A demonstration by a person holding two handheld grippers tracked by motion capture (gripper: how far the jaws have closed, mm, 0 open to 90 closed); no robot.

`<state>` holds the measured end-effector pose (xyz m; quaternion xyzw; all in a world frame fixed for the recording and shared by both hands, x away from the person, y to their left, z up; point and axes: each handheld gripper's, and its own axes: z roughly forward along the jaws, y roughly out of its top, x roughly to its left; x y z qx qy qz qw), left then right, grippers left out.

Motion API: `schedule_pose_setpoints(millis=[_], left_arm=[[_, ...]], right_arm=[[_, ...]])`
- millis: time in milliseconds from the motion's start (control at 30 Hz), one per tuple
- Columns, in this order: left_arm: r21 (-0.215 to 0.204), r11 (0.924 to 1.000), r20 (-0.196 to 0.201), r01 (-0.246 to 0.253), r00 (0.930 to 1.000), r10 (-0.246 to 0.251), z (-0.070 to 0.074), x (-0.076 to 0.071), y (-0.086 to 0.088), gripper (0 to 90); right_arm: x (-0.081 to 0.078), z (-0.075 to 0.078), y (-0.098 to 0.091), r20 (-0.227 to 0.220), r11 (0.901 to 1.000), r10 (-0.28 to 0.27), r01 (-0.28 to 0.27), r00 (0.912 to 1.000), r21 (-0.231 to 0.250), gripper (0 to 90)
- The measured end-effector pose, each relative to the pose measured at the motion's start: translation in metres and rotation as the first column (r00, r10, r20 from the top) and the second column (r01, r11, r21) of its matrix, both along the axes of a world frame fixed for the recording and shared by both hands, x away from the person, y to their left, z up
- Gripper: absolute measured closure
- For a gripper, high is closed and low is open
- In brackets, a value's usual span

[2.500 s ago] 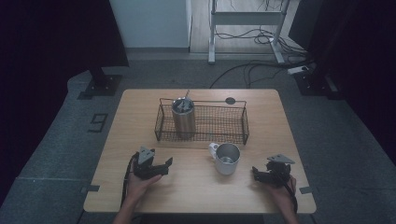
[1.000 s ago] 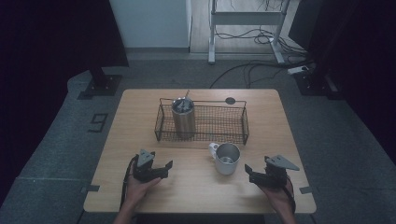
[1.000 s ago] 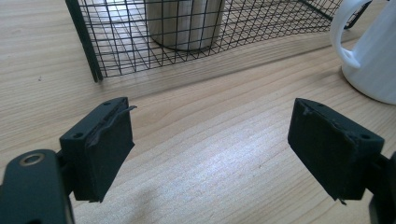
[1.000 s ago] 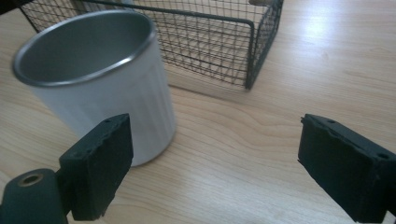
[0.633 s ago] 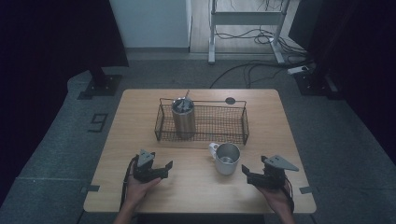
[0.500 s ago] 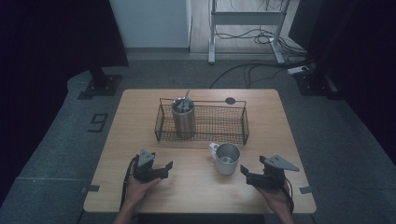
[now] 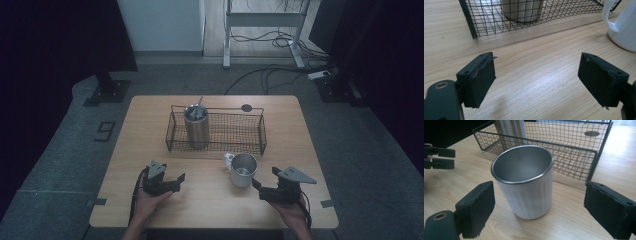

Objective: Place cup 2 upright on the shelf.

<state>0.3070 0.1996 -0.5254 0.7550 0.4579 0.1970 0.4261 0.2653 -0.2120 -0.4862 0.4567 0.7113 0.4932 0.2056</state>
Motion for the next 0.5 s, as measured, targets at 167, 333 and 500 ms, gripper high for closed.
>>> schedule_pose_setpoints(millis=[167,333,500], left_arm=[[-0.005,1.0000,-0.012,0.008,0.9999,-0.008,0.000,0.001,0.000,14.6],[-0.010,0.9998,-0.018,0.017,0.9997,-0.017,0.000,0.001,0.000,14.6],[-0.011,0.9997,-0.021,0.021,0.9996,-0.021,0.000,0.001,0.000,14.6]], right_arm=[[0.000,0.001,0.007,-0.010,0.9999,0.017,-0.017,0.9998,-0.001,9.6],[0.002,0.002,0.016,-0.013,0.9994,0.033,-0.033,0.9994,-0.012,8.2],[0.006,0.002,0.024,-0.021,0.9992,0.038,-0.038,0.9991,-0.009,7.2]])
